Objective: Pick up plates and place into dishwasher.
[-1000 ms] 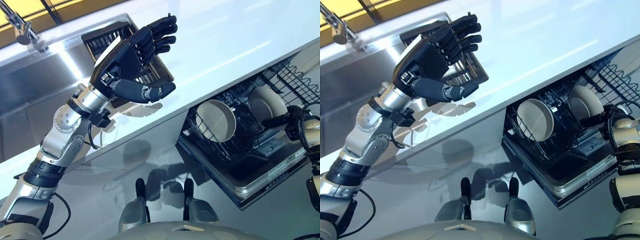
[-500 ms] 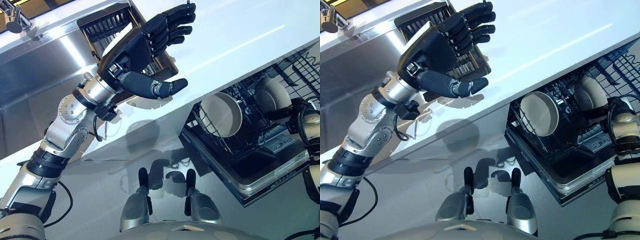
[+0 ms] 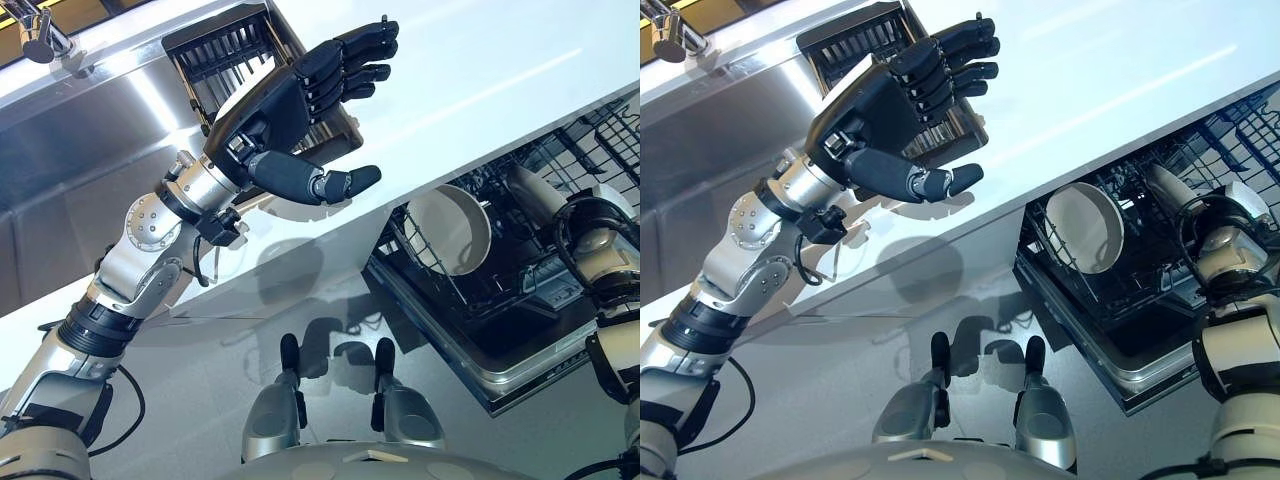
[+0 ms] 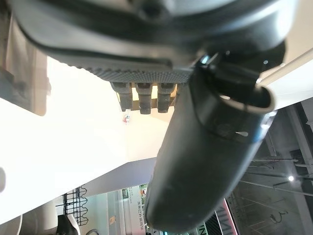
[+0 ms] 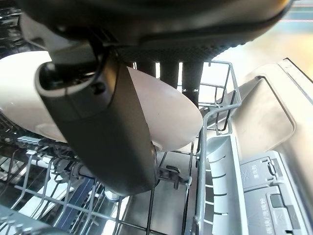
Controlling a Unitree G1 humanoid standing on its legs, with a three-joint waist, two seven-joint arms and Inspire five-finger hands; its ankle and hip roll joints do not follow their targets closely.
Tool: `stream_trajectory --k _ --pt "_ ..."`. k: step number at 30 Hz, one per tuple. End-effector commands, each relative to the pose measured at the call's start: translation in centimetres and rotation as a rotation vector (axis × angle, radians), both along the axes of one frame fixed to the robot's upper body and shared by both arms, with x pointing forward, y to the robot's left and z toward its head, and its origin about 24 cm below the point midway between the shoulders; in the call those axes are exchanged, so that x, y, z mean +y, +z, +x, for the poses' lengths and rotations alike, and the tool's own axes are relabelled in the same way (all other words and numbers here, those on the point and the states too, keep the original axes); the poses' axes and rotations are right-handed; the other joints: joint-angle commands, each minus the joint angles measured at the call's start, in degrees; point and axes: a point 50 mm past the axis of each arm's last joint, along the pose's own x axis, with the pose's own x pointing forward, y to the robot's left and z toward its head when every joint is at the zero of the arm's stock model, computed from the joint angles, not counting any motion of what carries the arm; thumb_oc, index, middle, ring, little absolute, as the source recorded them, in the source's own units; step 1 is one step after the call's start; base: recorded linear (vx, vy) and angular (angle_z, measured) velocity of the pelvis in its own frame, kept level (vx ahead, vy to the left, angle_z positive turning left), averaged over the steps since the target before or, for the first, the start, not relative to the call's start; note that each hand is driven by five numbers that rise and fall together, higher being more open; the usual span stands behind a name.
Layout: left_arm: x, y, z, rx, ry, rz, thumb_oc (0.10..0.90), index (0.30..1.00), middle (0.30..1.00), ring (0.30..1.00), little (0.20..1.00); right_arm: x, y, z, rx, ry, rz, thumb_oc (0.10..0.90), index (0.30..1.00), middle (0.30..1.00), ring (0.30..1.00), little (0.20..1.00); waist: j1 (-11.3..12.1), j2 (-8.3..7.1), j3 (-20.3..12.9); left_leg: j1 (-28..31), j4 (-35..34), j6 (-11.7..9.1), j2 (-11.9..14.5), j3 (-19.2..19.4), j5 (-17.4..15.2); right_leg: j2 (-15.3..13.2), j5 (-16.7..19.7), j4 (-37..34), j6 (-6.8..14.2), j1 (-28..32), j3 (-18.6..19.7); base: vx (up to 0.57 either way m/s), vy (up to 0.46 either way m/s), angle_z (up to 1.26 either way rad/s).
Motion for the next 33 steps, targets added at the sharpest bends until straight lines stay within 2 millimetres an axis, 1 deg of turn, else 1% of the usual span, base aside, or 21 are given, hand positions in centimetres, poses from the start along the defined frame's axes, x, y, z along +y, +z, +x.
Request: stream_trajectory --k 1,6,10,18,21,25,29,33 --pt "-1.0 5.5 -2.5 -0.275 -0.137 -0.180 0.800 0.900 0.900 0.900 0.900 2.8 0.0 1.7 -0.008 0.119 -0.071 0.800 0.900 0.900 0.900 0.900 0.2 -0.21 -1.1 1.1 0.1 -1.5 -0.1 0.4 -2.4 -2.4 -0.5 1.5 2.4 0.9 0.0 0.04 0.063 0.00" --pt "-0.6 5.0 -2.5 -0.254 -0.132 -0.194 0.800 0.900 0.900 0.900 0.900 3.1 -0.7 1.2 -0.039 0.116 -0.019 0.800 0.900 0.900 0.900 0.900 -0.7 -1.11 -2.1 2.1 0.1 -1.6 0.1 1.0 -2.7 -2.1 -0.5 1.3 2.5 1.9 0.3 0.04 0.041 0.00" --pt "-0.3 4.5 -2.5 -0.235 -0.129 -0.201 0.800 0.900 0.900 0.900 0.900 2.7 -1.1 0.4 -0.055 0.117 -0.005 0.800 0.900 0.900 0.900 0.900 -1.3 -1.92 -3.1 3.1 0.1 -1.6 0.3 1.7 -3.0 -1.9 -0.6 1.0 2.6 2.8 0.5 0.05 0.029 0.00" --pt "0.3 3.5 -2.4 -0.207 -0.112 -0.208 0.800 0.900 0.900 0.900 0.900 2.0 -0.3 -1.0 -0.104 0.133 0.002 0.800 0.900 0.900 0.900 0.900 -3.2 -3.35 -4.7 4.5 0.1 -1.7 0.7 3.0 -3.5 -1.3 -0.7 0.7 2.8 3.6 1.8 0.05 0.031 -0.03" --pt "0.7 3.0 -2.5 -0.196 -0.094 -0.208 0.800 0.900 0.900 0.900 0.900 1.2 0.3 -2.1 -0.172 0.106 0.047 0.800 0.900 0.900 0.900 0.900 -4.5 -3.97 -5.5 5.2 0.1 -1.7 1.0 3.8 -3.8 -0.9 -0.8 0.5 2.9 4.0 2.6 0.05 0.027 -0.11" --pt "1.1 2.7 -2.5 -0.189 -0.075 -0.223 0.800 0.900 0.900 0.900 0.900 1.1 1.0 -3.1 -0.209 0.117 0.055 0.800 0.900 0.900 0.900 0.900 -5.8 -4.53 -6.1 5.7 0.1 -1.7 1.2 4.7 -4.1 -0.6 -1.0 0.3 3.0 4.2 3.4 0.03 0.020 -0.09" --pt "1.4 2.3 -2.6 -0.185 -0.060 -0.230 0.800 0.900 0.900 0.900 0.900 1.0 1.6 -4.1 -0.210 0.119 0.025 0.800 0.900 0.900 0.900 0.900 -7.1 -4.99 -6.8 6.1 0.1 -1.7 1.4 5.6 -4.2 -0.3 -1.0 0.2 3.2 4.1 4.4 0.02 0.023 -0.14" --pt "1.7 1.8 -2.8 -0.178 -0.048 -0.238 0.800 0.900 0.900 0.900 0.900 1.0 2.1 -5.6 -0.212 0.137 -0.046 0.800 0.900 0.900 0.900 0.900 -8.5 -5.28 -7.7 6.5 0.1 -1.5 1.5 6.6 -4.5 0.0 -1.1 0.2 3.3 4.1 5.6 0.03 0.017 -0.09"
